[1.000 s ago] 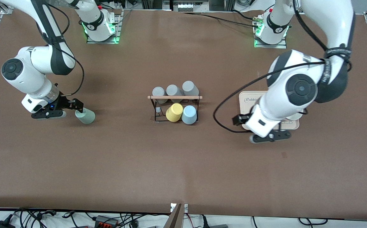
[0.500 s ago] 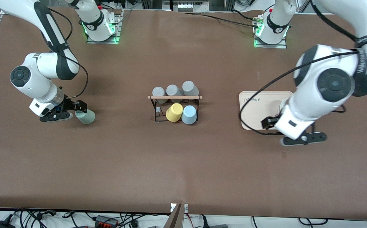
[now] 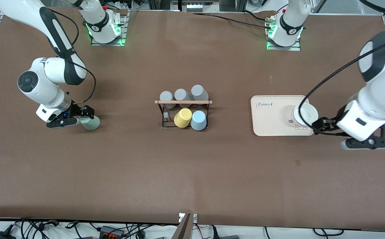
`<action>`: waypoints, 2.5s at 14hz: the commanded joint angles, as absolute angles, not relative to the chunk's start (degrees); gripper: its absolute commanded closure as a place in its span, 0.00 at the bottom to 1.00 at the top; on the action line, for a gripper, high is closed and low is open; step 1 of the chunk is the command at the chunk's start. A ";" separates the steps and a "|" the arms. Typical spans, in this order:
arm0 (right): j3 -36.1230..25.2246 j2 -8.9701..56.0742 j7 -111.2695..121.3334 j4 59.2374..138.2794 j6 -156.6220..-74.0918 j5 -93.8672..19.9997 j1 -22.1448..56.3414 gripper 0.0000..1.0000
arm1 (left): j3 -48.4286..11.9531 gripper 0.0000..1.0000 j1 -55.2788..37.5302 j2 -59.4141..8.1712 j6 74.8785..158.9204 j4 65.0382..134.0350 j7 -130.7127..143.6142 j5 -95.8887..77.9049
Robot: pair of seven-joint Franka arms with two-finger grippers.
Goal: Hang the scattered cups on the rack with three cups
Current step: 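Grasp the pale teal cup with the right gripper while the left retracts, then lift the teal cup and carry it to the rack with the right gripper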
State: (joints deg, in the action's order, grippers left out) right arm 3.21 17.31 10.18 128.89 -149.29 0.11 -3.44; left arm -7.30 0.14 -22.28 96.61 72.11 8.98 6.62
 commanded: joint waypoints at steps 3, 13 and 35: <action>3.34 18.19 11.95 129.55 -151.26 -0.88 -3.25 0.00 | -2.20 0.00 3.50 -15.57 96.42 78.12 1.32 -0.61; 3.43 17.67 12.04 130.34 -151.08 -0.79 -3.16 0.80 | -2.99 0.00 3.60 -4.23 99.74 92.97 4.57 -0.35; 15.03 10.80 -34.78 100.30 -119.89 2.18 12.29 0.90 | -3.16 0.00 3.25 -3.08 99.49 93.78 3.69 0.00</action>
